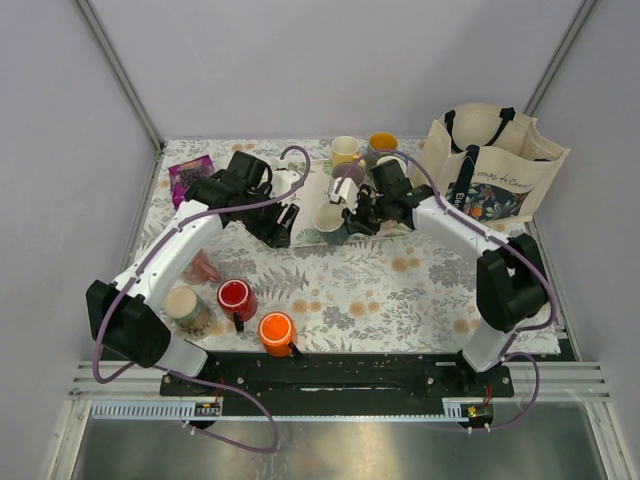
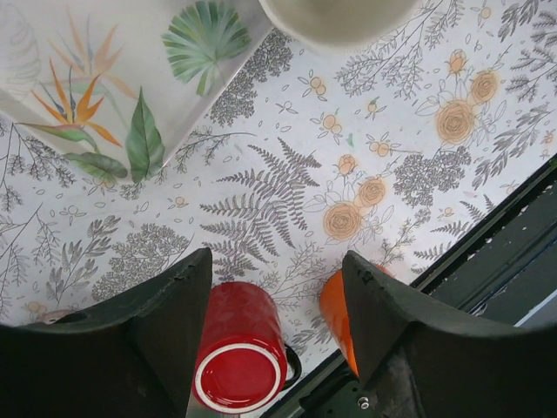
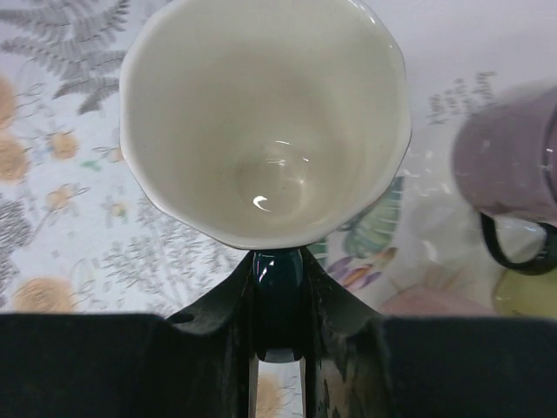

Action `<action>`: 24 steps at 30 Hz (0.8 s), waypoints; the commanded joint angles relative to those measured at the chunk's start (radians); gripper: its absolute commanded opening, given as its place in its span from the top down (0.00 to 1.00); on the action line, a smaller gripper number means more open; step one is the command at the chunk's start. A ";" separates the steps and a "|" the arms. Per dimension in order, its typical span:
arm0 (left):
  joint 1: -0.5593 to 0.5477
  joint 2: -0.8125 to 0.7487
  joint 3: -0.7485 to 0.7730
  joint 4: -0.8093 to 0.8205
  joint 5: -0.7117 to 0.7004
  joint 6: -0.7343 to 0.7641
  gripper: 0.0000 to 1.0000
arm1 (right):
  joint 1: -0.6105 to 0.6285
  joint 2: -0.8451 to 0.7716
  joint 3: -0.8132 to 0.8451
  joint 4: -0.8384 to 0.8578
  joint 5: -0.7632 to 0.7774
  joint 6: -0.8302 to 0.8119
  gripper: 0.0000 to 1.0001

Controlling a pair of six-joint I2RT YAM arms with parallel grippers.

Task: Turn the mug right side up
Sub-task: Place the cup on the tray.

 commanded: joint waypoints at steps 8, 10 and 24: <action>0.002 -0.043 -0.016 -0.015 -0.064 0.055 0.35 | -0.052 0.175 0.195 0.121 0.097 0.114 1.00; 0.002 -0.038 -0.013 -0.017 -0.066 0.055 0.35 | -0.054 0.177 0.186 0.141 0.119 0.122 1.00; 0.004 -0.014 -0.003 -0.009 -0.046 0.045 0.35 | -0.058 0.183 0.164 0.152 0.186 0.172 0.74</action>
